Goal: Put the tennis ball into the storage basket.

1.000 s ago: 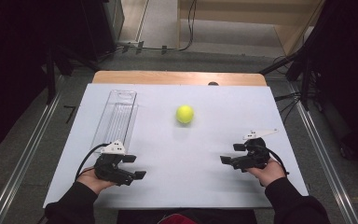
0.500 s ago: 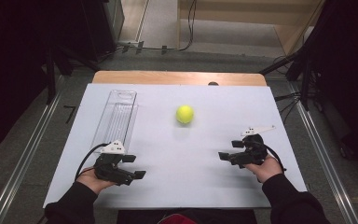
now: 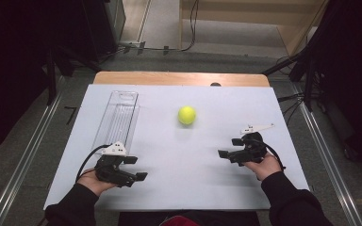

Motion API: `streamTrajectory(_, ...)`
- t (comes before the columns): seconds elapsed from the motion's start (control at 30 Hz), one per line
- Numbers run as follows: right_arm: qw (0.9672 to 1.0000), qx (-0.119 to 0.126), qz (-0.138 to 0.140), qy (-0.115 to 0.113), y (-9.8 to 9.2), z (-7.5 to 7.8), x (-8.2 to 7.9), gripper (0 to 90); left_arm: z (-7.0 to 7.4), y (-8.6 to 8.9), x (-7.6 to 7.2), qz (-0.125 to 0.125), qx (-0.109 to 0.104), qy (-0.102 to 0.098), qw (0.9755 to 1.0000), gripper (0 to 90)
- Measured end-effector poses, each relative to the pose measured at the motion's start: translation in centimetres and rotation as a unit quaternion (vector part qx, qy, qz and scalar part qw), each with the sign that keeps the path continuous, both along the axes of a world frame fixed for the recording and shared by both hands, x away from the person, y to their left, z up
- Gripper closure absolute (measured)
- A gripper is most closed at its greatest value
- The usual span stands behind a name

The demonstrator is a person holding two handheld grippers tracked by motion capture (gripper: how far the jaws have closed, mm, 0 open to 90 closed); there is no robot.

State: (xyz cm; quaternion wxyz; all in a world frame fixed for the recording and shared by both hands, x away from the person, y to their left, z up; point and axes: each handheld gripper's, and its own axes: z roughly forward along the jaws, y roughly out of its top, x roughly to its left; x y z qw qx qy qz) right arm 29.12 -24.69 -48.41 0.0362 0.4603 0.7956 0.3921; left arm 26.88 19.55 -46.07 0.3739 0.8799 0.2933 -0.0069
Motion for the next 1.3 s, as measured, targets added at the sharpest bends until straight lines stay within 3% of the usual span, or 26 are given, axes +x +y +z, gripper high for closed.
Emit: streamTrajectory(1.3, 0.9998, 0.008, 0.004, -0.015, 1.8, 0.7, 2.2, 12.6, 0.0, 0.0, 0.0, 0.001, -0.001, 0.000, 1.0000, 25.4)
